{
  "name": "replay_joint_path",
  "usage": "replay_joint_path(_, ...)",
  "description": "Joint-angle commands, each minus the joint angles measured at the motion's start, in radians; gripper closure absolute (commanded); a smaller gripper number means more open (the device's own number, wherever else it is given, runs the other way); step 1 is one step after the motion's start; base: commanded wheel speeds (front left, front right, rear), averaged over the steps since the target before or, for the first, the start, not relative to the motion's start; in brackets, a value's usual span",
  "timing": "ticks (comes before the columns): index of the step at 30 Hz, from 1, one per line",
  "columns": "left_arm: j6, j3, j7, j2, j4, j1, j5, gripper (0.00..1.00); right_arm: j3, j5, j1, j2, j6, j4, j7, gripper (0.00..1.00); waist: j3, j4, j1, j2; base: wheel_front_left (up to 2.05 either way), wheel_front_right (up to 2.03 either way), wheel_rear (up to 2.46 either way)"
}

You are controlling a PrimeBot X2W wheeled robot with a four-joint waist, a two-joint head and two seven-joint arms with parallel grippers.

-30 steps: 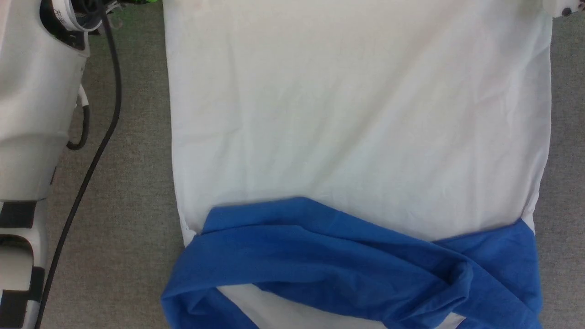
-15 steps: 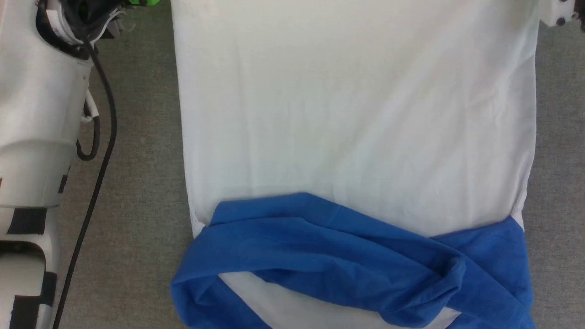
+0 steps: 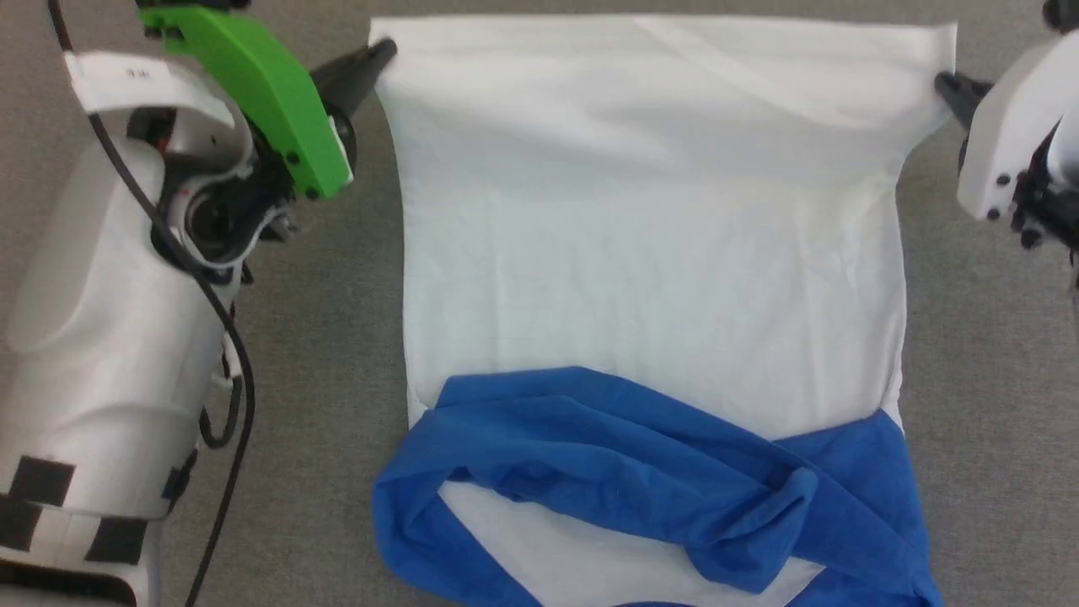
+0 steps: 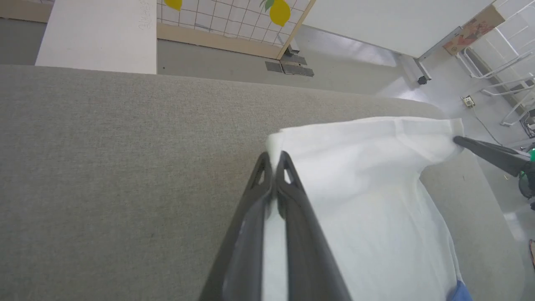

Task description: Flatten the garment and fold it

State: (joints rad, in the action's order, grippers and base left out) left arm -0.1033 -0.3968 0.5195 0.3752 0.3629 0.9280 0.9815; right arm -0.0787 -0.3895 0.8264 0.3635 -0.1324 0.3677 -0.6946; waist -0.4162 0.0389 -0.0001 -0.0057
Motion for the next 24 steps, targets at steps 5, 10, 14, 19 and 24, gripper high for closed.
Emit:
replay_joint_path(5, -0.012, -0.003, -0.041, 0.014, -0.082, -0.190, 0.043, 1.00, 0.022, -0.064, -0.203, 0.004, 0.002, -0.067, 0.026, 1.00, 0.275, 0.025, 0.0001, 0.0057, 0.00, 0.00, 0.00)
replay_joint_path(10, -0.011, -0.015, -0.070, 0.032, -0.161, -0.375, 0.064, 1.00, 0.063, -0.100, -0.384, -0.002, 0.002, -0.130, 0.030, 1.00, 0.353, 0.027, 0.0001, 0.0057, 0.00, 0.00, 0.00)
replay_joint_path(14, 0.004, -0.012, -0.112, 0.034, -0.221, -0.522, 0.083, 1.00, 0.112, -0.112, -0.517, -0.032, 0.002, -0.183, 0.032, 1.00, 0.401, 0.027, 0.0001, 0.0057, 0.00, 0.00, 0.00)
replay_joint_path(19, 0.030, -0.002, -0.164, 0.039, -0.277, -0.697, 0.103, 1.00, 0.177, -0.129, -0.669, -0.106, 0.002, -0.244, 0.036, 1.00, 0.437, 0.021, 0.0001, 0.0057, 0.00, 0.00, 0.00)
replay_joint_path(24, 0.051, 0.016, -0.223, 0.028, -0.310, -0.836, 0.128, 1.00, 0.217, -0.126, -0.791, -0.169, 0.002, -0.287, 0.037, 1.00, 0.449, 0.014, 0.0001, 0.0057, 0.00, 0.00, 0.00)
